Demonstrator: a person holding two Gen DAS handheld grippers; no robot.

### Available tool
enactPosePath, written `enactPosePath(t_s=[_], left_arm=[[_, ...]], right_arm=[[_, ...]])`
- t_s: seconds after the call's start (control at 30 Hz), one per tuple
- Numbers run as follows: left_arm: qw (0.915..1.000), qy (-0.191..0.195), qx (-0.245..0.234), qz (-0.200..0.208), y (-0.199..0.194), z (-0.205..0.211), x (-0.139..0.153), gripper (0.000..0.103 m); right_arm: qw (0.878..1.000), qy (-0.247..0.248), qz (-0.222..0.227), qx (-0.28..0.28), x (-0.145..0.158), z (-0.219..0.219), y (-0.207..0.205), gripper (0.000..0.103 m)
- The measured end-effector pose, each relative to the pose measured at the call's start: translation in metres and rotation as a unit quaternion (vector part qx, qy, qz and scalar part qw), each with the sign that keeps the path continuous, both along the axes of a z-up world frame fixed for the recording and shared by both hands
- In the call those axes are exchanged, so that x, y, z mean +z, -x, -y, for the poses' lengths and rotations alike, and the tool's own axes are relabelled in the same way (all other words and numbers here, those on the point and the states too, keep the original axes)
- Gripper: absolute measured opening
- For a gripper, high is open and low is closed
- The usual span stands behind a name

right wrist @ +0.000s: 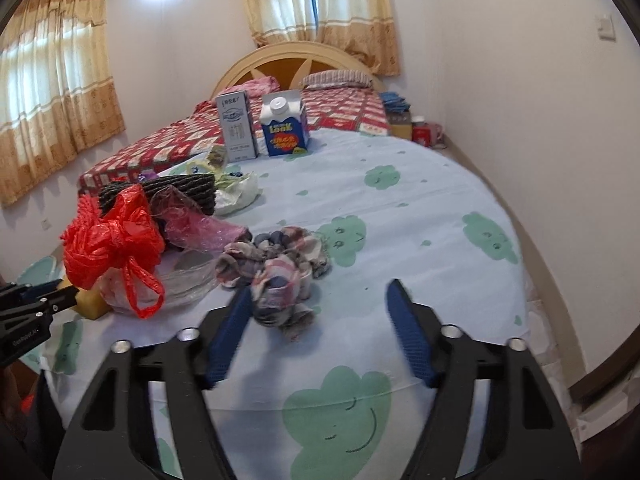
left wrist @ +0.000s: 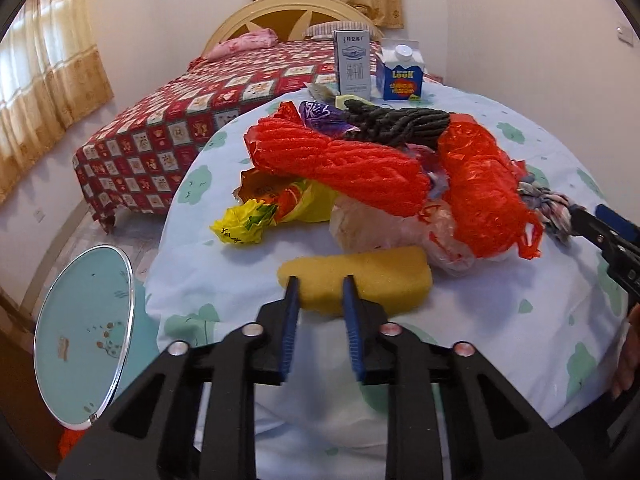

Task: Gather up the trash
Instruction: 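Grasp the yellow sponge with the left tool while the right tool grasps the cloth scrunchie, then carry the sponge and scrunchie in both tools over the blue bucket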

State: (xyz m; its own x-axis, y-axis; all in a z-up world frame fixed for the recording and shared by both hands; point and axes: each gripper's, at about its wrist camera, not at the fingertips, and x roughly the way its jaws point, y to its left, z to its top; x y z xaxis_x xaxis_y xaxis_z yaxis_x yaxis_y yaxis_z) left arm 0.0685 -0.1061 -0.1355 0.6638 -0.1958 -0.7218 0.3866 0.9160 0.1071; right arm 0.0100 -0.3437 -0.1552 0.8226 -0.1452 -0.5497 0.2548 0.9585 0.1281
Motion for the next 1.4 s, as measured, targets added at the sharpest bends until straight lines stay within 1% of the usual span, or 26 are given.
enactPosePath(t_s=[0.07, 0.37, 0.4, 0.43, 0.47, 0.5, 0.53, 0.67, 0.8, 0.93, 1.03, 1.2, 1.4], left_arm=[[1.0000, 0.005, -0.003, -0.002, 0.001, -0.004, 0.004, 0.016], [0.9993, 0.015, -0.002, 0.034, 0.017, -0.024, 0.038, 0.015], [0.9991, 0.014, -0.003, 0.040, 0.017, -0.025, 0.042, 0.015], [0.9990, 0.013, -0.001, 0.044, 0.018, -0.027, 0.045, 0.015], [0.9988, 0.013, 0.002, 0.047, 0.017, -0.029, 0.049, 0.015], [0.9987, 0.015, 0.004, 0.048, 0.017, -0.032, 0.052, 0.015], [0.9985, 0.016, 0.006, 0.052, 0.017, -0.035, 0.055, 0.015], [0.9969, 0.016, 0.020, 0.075, 0.021, -0.052, 0.072, 0.015], [0.9951, 0.007, 0.039, 0.091, 0.021, -0.069, 0.082, 0.015], [0.9931, 0.001, 0.065, 0.098, 0.017, -0.090, 0.086, 0.015], [0.9908, -0.002, 0.087, 0.103, 0.013, -0.106, 0.089, 0.015], [0.9853, -0.012, 0.127, 0.113, 0.008, -0.132, 0.093, 0.015], [0.9788, -0.027, 0.167, 0.115, 0.000, -0.163, 0.093, 0.016]], right_arm=[[1.000, -0.005, -0.001, 0.008, 0.001, -0.001, -0.001, 0.060], [1.000, -0.009, -0.002, 0.025, 0.003, -0.004, -0.009, 0.056], [1.000, -0.014, -0.006, 0.028, 0.003, -0.003, -0.012, 0.053], [0.999, -0.019, -0.008, 0.030, 0.002, -0.002, -0.014, 0.045], [0.999, -0.024, -0.019, 0.040, 0.001, -0.002, -0.019, 0.038], [0.998, -0.027, -0.030, 0.049, 0.000, -0.001, -0.023, 0.016], [0.998, -0.029, -0.034, 0.053, 0.000, -0.001, -0.024, 0.013], [0.998, -0.025, -0.022, 0.049, 0.007, 0.002, -0.015, 0.012], [0.999, -0.022, 0.006, 0.034, 0.026, 0.010, -0.006, 0.011], [0.999, -0.021, 0.030, 0.018, 0.044, 0.017, 0.002, 0.011], [0.999, -0.022, 0.046, 0.017, 0.059, 0.016, 0.004, 0.011], [0.997, -0.015, 0.069, 0.043, 0.083, -0.004, -0.007, 0.011], [0.994, -0.009, 0.078, 0.079, 0.095, -0.035, -0.031, 0.011]])
